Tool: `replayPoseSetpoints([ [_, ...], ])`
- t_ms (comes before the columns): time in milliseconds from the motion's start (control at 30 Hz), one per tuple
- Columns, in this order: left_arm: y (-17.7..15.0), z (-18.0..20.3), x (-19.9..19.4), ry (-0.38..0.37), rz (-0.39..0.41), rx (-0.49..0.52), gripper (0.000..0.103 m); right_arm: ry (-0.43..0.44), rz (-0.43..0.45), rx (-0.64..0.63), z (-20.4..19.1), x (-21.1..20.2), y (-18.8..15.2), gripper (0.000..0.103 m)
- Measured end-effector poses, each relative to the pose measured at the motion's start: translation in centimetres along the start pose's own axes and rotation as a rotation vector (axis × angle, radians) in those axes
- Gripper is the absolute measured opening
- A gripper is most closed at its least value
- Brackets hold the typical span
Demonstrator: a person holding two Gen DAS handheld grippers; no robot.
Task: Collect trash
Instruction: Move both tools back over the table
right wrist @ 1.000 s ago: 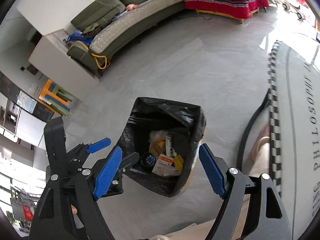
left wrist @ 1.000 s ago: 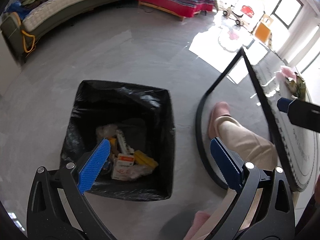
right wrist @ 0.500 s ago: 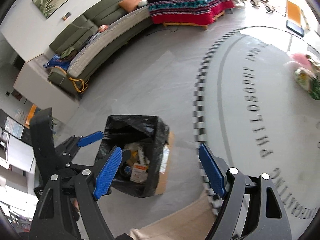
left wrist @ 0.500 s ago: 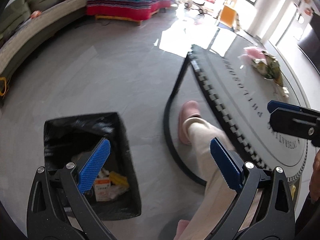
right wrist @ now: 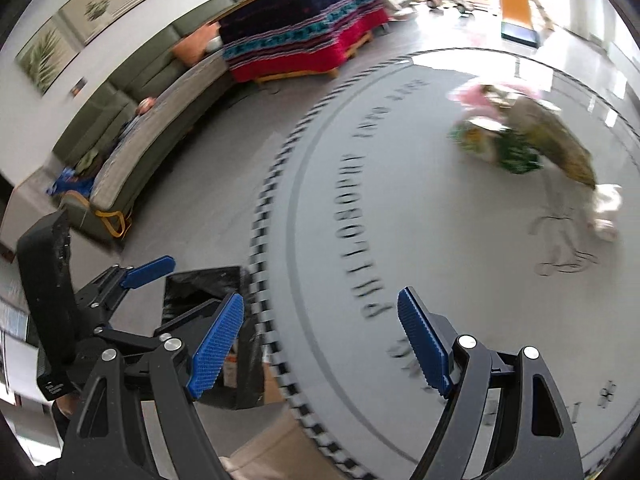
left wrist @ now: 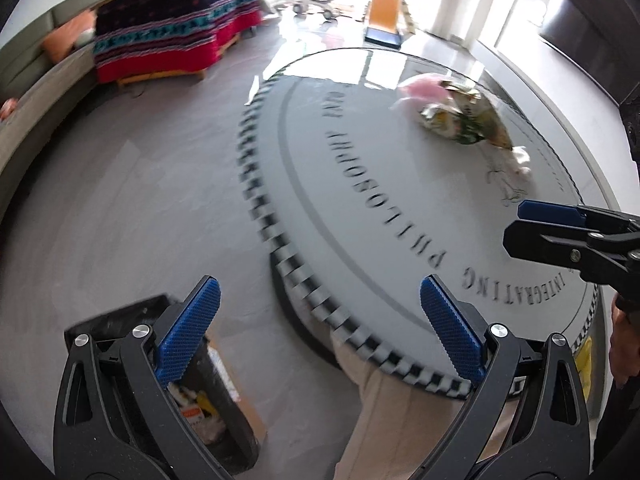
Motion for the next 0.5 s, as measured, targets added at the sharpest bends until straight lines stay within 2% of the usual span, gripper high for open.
replayPoseSetpoints([
  [200,3.3,4.4,0.4,-0.003,-0.006,0.098,0.097,-0.038,0.021,0.086,5.2,-1.7,0.4,0.08],
  [500,7.8,10.4,1.1,-0.059,-0.016,0.205,0.097,-0.079,0.047,0.225,13.7,-3.7,1.5,0.08],
])
Point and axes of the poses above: each gripper's, at about its wrist camera, not at the fingertips, and x roughly the way its jaws point, z to its right, y to its top, the point moved 7 cm from there along x, roughly the way its jaws point, and after that the axes turned 15 degrees about -z, right-handed, at the moved point
